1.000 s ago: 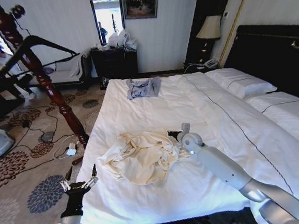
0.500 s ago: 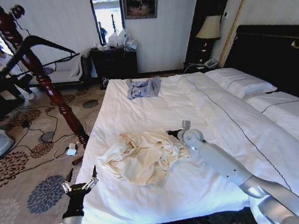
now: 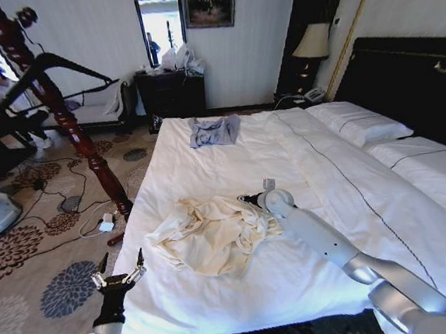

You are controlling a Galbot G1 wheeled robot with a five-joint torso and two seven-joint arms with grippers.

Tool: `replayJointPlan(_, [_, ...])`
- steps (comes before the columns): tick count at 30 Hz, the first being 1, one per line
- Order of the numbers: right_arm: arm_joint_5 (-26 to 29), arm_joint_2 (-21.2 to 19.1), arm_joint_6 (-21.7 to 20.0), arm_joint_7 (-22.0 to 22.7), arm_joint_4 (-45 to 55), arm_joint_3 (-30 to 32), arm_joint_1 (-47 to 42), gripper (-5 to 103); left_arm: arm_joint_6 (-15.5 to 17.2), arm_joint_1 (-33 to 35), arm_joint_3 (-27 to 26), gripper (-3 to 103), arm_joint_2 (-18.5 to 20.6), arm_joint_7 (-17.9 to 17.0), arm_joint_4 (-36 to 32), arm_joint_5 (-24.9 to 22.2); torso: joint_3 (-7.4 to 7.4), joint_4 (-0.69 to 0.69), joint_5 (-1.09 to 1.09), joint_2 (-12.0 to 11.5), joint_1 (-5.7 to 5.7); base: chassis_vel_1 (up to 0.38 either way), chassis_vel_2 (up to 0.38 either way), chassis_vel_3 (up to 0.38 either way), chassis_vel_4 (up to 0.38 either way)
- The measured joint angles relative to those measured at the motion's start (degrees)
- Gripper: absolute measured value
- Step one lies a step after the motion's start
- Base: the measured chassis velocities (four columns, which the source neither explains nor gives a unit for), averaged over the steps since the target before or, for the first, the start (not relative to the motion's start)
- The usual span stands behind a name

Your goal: Pick up the clothes from the bed and hang them on the clothes hanger.

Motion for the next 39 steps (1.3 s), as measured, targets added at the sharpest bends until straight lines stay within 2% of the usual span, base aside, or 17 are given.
replayJointPlan(5, [-0.7, 0.3, 0.5, -0.6, -1.0, -0.3, 0.6, 91, 0.0, -0.1, 0.0, 100, 0.0, 0.0, 0.1, 0.1, 0.00, 0.00, 0.00, 0.0, 0.00, 0.000, 0.000, 0.000, 0.000])
replayJointPlan(6, [-0.8, 0.3, 0.5, -0.7, -1.1, -0.4, 0.6, 99, 0.0, -0.1, 0.0, 100, 0.0, 0.0, 0.1, 0.1, 0.00, 0.00, 0.00, 0.0, 0.00, 0.000, 0.000, 0.000, 0.000])
replayJointPlan(15, [-2.2, -0.1, 0.3, -2.1, -2.0, -1.7, 0.4, 101, -0.1, 0.1, -0.1, 100, 0.1, 0.0, 0.2, 0.0, 0.00, 0.00, 0.00, 0.0, 0.00, 0.000, 0.000, 0.000, 0.000])
replayJointPlan(17, [-2.4, -0.3, 0.2, -2.6, -1.9, -2.1, 0.2, 91, 0.0, 0.1, -0.1, 100, 0.2, 0.0, 0.2, 0.0, 0.00, -0.01, 0.01, 0.0, 0.00, 0.000, 0.000, 0.000, 0.000])
replayJointPlan(19, [-2.6, -0.3, 0.2, -2.7, -1.9, -2.2, 0.2, 91, 0.0, 0.1, -0.1, 100, 0.3, 0.0, 0.2, 0.0, 0.00, 0.00, 0.00, 0.0, 0.00, 0.000, 0.000, 0.000, 0.000])
replayJointPlan(21, [-3.1, -0.2, 0.3, -3.3, -2.3, -2.3, 0.2, 80, 0.0, 0.1, -0.2, 100, 0.3, 0.0, 0.2, -0.1, 0.00, 0.00, 0.00, 0.0, 0.00, 0.000, 0.000, 0.000, 0.000])
replayJointPlan(23, [-3.3, -0.2, 0.5, -3.6, -2.5, -2.4, 0.2, 80, -0.1, 0.1, -0.2, 100, 0.4, 0.0, 0.2, -0.2, 0.00, 0.00, 0.00, 0.0, 0.00, 0.000, 0.000, 0.000, 0.000])
replayJointPlan(24, [-3.5, -0.2, 0.9, -4.4, -2.6, -2.4, 0.2, 70, -0.1, 0.1, -0.2, 100, 0.4, 0.0, 0.2, -0.2, 0.00, 0.00, 0.00, 0.0, 0.00, 0.000, 0.000, 0.000, 0.000])
replayJointPlan(26, [-5.1, -0.5, 2.8, -7.5, -2.9, -2.5, 0.1, 70, -0.1, 0.0, -0.3, 100, 0.5, -0.1, 0.4, -0.3, 0.00, 0.01, 0.00, 0.0, 0.00, 0.000, 0.000, 0.000, 0.000])
replayJointPlan(27, [-6.1, -0.6, 3.7, -9.3, -3.1, -2.6, 0.1, 59, -0.1, -0.1, -0.3, 100, 0.5, -0.1, 0.4, -0.3, 0.00, 0.01, 0.00, 0.0, 0.00, 0.000, 0.000, 0.000, 0.000])
replayJointPlan(29, [-6.7, -0.8, 4.2, -10.5, -3.1, -2.7, 0.0, 59, -0.1, -0.1, -0.3, 100, 0.5, -0.1, 0.5, -0.4, 0.00, 0.00, 0.00, 0.0, 0.00, 0.000, 0.000, 0.000, 0.000])
replayJointPlan(30, [-7.0, -1.0, 4.4, -11.3, -3.2, -2.7, -0.1, 48, -0.1, -0.1, -0.3, 100, 0.6, -0.1, 0.5, -0.4, 0.00, 0.00, 0.00, 0.0, 0.00, 0.000, 0.000, 0.000, 0.000])
replayJointPlan(31, [-7.1, -1.2, 4.5, -11.7, -3.1, -2.8, -0.1, 48, 0.0, -0.2, -0.3, 100, 0.6, -0.1, 0.5, -0.4, 0.00, 0.00, 0.00, 0.0, 0.00, 0.000, 0.000, 0.000, 0.000])
replayJointPlan(32, [-7.1, -1.4, 4.5, -12.2, -3.1, -2.8, -0.1, 37, -0.1, -0.2, -0.4, 100, 0.6, -0.1, 0.5, -0.4, 0.00, 0.00, 0.00, 0.0, 0.00, 0.000, 0.000, 0.000, 0.000])
replayJointPlan(35, [-7.5, -1.7, 4.5, -13.1, -3.0, -2.8, -0.2, 37, 0.0, -0.3, -0.4, 100, 0.6, -0.1, 0.6, -0.4, 0.00, 0.00, 0.00, 0.0, 0.00, 0.000, 0.000, 0.000, 0.000])
replayJointPlan(37, [-7.8, -2.0, 4.5, -13.8, -3.0, -2.7, -0.3, 20, 0.0, -0.4, -0.3, 100, 0.6, -0.1, 0.9, -0.4, 0.00, 0.00, 0.00, 0.0, 0.00, 0.000, 0.000, 0.000, 0.000])
replayJointPlan(39, [-8.1, -2.2, 4.8, -14.1, -3.0, -2.6, -0.4, 20, 0.0, -0.4, -0.3, 100, 0.6, -0.1, 1.1, -0.4, 0.00, 0.00, 0.00, 0.0, 0.00, 0.000, 0.000, 0.000, 0.000])
